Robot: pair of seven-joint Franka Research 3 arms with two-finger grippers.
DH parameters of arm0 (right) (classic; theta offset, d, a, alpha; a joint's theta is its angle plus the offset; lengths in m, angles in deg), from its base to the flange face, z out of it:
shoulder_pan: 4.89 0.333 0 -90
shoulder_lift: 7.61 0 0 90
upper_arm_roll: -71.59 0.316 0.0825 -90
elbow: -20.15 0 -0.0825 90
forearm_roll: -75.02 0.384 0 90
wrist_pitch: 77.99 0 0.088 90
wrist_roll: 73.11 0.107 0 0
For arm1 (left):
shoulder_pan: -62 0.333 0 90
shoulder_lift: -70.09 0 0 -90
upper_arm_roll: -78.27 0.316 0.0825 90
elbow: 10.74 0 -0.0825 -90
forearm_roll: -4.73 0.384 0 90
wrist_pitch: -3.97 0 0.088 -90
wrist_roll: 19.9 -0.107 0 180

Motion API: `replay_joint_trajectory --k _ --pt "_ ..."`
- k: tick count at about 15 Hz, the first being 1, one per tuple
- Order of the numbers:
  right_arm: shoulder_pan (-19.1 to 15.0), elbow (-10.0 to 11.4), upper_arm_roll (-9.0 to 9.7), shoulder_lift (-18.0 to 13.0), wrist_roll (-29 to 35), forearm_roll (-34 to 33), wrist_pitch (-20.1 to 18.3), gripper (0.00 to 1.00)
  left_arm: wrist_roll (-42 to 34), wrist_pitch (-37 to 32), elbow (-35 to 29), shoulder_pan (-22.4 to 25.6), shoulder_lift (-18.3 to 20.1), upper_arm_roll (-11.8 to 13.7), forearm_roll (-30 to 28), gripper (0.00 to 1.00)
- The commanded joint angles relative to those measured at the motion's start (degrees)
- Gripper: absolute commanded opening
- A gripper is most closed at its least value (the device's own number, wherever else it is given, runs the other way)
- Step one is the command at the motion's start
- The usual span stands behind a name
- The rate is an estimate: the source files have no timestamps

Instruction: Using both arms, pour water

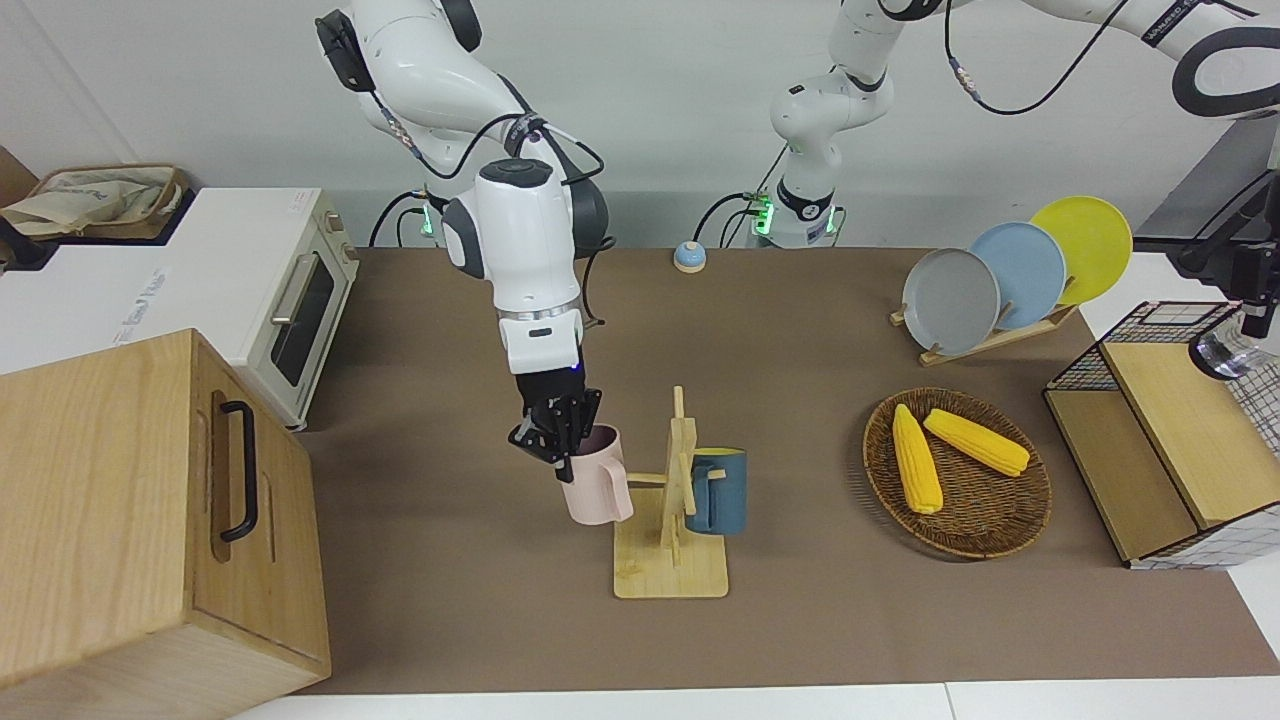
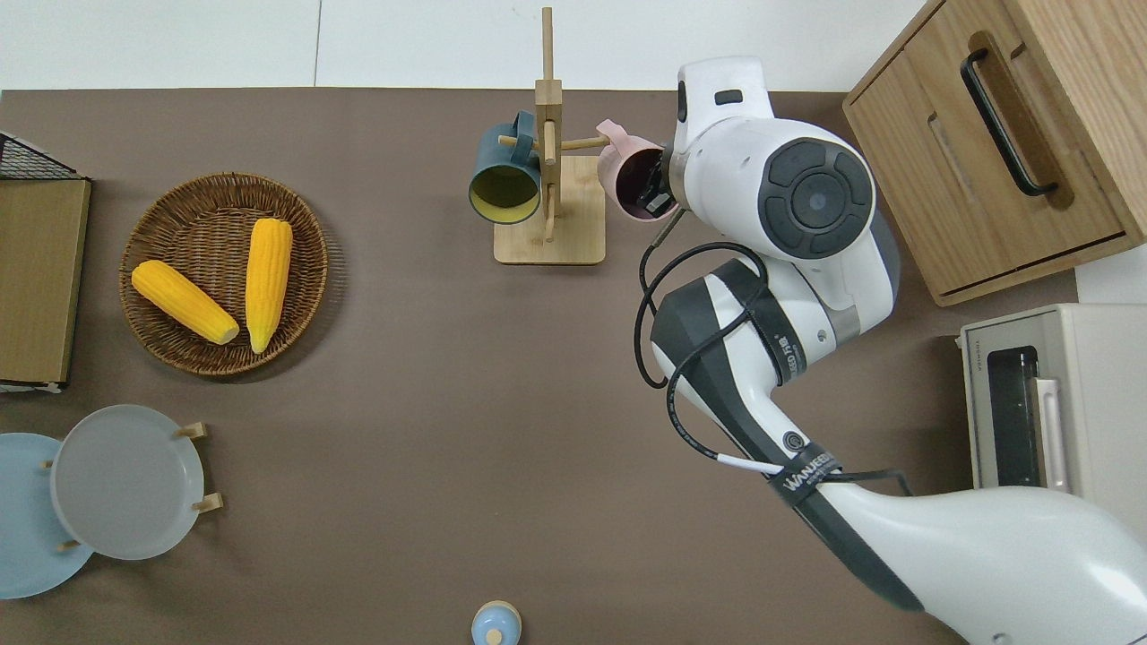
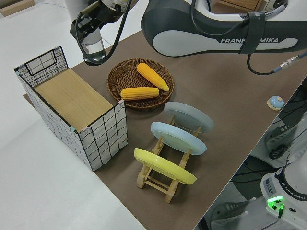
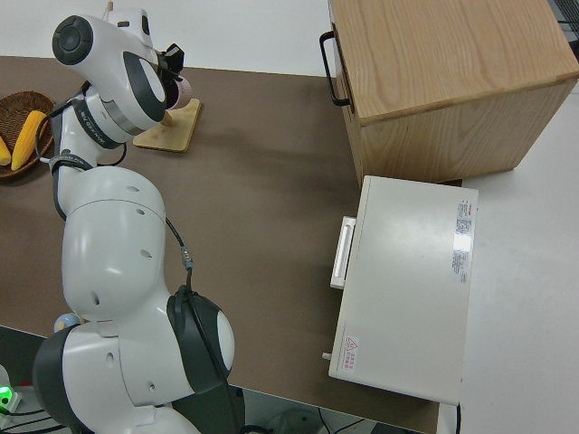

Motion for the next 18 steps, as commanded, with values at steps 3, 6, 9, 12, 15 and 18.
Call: replay_joint_trajectory --k 3,6,9,12,15,18 --pt "-7.1 4.9 3.34 -3.8 -6.9 0.0 -1.0 0.054 4.0 -2.4 -2.6 -2.2 4.4 0.4 1.6 0.00" --pt "-10.4 5.2 3.70 -5.3 -12.7 2.1 -3.8 0.056 4.4 -2.3 -6.2 -2.4 7.2 0.3 1.6 0.00" --pt "-13.3 5.2 3.61 -7.5 -17.3 2.5 -7.8 0.056 4.8 -2.2 -8.5 -3.0 9.3 0.3 1.6 0.00" --pt "-13.4 4.8 3.00 -10.4 -12.6 3.8 -14.6 0.050 10.4 -1.2 -12.7 -5.4 12.5 -0.1 6.4 0.00" --pt "-13.0 4.8 3.00 -13.0 -3.6 4.5 -21.7 0.050 15.3 -0.9 -15.6 -6.9 15.1 -1.4 8.8 0.00" --pt "-12.9 4.8 2.82 -14.6 7.2 10.8 -30.6 0.048 18.6 -0.6 -20.6 -6.9 19.4 -3.7 11.0 0.00"
